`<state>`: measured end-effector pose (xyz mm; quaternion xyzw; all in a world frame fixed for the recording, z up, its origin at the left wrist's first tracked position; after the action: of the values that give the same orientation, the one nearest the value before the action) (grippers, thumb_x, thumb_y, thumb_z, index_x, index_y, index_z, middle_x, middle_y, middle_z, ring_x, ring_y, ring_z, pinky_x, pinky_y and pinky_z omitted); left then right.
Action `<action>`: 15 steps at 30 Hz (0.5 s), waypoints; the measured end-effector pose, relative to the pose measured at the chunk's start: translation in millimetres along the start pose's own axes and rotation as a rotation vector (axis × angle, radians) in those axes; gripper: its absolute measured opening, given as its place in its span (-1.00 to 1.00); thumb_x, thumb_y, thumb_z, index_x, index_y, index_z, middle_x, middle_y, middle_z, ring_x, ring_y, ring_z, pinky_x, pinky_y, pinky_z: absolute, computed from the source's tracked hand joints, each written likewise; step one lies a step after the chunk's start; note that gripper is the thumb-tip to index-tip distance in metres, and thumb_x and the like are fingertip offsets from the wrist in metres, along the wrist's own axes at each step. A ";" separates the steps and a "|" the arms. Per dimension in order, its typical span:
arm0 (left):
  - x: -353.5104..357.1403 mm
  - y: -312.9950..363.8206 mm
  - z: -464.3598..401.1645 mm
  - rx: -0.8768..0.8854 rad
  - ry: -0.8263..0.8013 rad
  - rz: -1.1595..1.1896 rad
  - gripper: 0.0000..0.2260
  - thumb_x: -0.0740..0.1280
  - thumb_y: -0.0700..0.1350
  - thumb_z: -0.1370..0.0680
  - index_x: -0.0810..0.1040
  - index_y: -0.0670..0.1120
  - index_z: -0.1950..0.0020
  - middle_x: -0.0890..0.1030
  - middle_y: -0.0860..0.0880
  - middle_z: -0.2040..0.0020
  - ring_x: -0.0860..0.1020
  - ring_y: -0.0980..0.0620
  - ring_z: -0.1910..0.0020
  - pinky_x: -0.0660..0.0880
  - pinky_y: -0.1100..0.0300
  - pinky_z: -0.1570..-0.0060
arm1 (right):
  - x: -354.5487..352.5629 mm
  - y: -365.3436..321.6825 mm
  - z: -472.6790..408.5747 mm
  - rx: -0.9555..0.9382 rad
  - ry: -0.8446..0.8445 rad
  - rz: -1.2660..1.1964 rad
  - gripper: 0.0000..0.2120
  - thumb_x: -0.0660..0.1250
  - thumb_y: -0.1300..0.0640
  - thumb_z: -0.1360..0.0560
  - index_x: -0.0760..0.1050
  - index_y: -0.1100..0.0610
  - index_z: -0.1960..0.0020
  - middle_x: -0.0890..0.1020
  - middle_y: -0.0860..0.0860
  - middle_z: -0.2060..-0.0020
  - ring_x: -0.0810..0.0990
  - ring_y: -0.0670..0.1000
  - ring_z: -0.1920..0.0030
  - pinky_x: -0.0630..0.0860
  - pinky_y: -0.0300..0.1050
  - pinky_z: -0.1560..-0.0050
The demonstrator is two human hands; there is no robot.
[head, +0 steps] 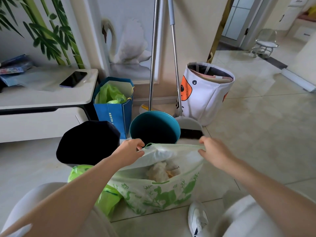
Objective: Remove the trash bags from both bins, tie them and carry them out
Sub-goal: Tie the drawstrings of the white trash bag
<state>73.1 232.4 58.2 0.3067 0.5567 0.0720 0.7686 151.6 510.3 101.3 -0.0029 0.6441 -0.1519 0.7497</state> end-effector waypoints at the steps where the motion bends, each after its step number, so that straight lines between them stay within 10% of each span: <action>1: 0.5 2.6 -1.9 0.007 0.003 0.001 -0.72 0.32 -0.06 -0.52 0.53 -0.06 -0.22 0.63 0.00 -0.06 0.57 0.03 0.02 0.51 0.18 -0.03 | 2.3 -9.4 3.6 -0.083 -0.014 -0.006 -0.68 0.34 0.09 -0.50 0.48 0.14 -0.23 0.59 0.08 -0.14 0.54 0.12 -0.16 0.48 -0.03 -0.12; 9: 11.9 10.3 -17.9 0.028 0.034 -0.077 -0.71 0.31 -0.11 -0.51 0.54 -0.10 -0.22 0.55 -0.10 -0.17 0.55 -0.08 -0.07 0.50 0.07 -0.10 | 19.9 -68.4 25.6 -0.621 0.046 0.129 -0.78 0.33 0.07 -0.48 0.58 0.15 -0.05 0.59 0.07 -0.03 0.51 0.10 -0.13 0.49 0.04 -0.14; 15: 17.9 1.9 -23.7 -0.090 -0.017 -0.096 -0.68 0.27 -0.15 -0.49 0.47 -0.12 -0.24 0.57 -0.16 -0.16 0.53 -0.14 -0.09 0.50 0.01 -0.08 | 59.2 -101.3 46.3 -0.764 -0.369 0.303 -0.57 0.26 -0.11 -0.52 0.46 0.16 -0.26 0.52 0.10 -0.13 0.41 0.13 -0.17 0.43 0.09 -0.18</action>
<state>58.8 251.3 40.2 0.2454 0.5606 0.0577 0.7888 181.0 391.1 72.4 -0.2121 0.5029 0.2113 0.8109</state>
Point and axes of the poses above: each hand's wrist, its own z-axis away from the middle knuckle, its own x-axis out of the palm, y = z × x, the point moved 2 cm from there along -z, towards the middle knuckle
